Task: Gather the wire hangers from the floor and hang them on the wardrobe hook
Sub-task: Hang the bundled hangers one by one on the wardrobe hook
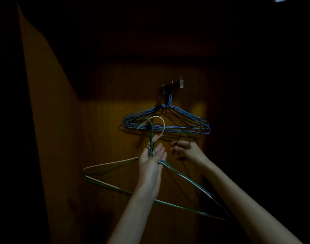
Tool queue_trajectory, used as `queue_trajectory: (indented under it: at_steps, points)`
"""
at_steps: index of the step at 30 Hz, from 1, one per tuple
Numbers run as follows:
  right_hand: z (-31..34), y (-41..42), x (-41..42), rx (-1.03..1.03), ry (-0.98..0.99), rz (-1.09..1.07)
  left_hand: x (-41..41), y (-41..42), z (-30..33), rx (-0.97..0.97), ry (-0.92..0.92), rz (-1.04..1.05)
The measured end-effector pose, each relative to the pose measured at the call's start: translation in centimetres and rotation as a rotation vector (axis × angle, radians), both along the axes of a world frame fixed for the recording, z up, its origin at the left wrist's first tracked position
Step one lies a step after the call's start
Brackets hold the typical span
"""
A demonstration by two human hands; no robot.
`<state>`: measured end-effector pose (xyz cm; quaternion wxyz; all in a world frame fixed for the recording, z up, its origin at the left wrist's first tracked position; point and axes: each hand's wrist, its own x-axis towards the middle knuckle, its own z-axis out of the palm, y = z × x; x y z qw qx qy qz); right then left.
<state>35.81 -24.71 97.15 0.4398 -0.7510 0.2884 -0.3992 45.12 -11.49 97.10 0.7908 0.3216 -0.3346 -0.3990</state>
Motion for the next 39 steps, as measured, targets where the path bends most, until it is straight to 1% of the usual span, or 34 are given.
queue_trajectory:
  at_steps: [7, 11, 14, 16, 19, 21, 23, 27, 31, 34, 39]
  points:
    - [-0.8, -0.1, 0.0, -0.253, 0.185, -0.135, 0.0, 0.6, -0.4, 0.003, 0.025, 0.001]
    - [-1.3, -0.4, -0.1, -0.444, 0.372, -0.234, 0.3, 0.7, -0.6, 0.007, 0.031, 0.023]
    - [-1.5, -0.6, -0.3, -0.478, 0.419, -0.285, 0.8, 0.9, -0.6, 0.004, 0.031, 0.046]
    - [-1.2, -0.5, -0.2, -0.496, 0.367, -0.285, 0.9, 0.9, -0.5, 0.005, 0.03, 0.056]
    - [-0.1, 0.3, -0.1, -0.43, 0.16, -0.256, 0.8, 0.9, -0.4, 0.002, 0.022, 0.062]
    - [0.8, 0.9, -0.2, -0.398, 0.056, -0.252, 0.7, 0.9, -0.4, 0.004, 0.012, 0.058]
    - [1.7, 1.5, -0.1, -0.386, -0.017, -0.246, 0.6, 0.7, -0.4, 0.005, 0.015, 0.052]
    - [3.0, 2.7, 0.5, -0.311, -0.152, -0.164, 0.0, 0.0, -0.2, 0.002, 0.021, 0.029]
    - [2.9, 3.2, 1.4, -0.274, -0.094, -0.081, -0.4, -0.8, -0.1, -0.005, 0.027, 0.022]
    - [2.4, 3.0, 1.1, -0.277, -0.031, -0.07, -0.2, -1.1, -0.1, -0.01, 0.053, 0.028]
    - [1.5, 2.3, -1.1, -0.244, -0.056, -0.068, 0.1, -2.1, 0.4, -0.032, 0.085, 0.035]
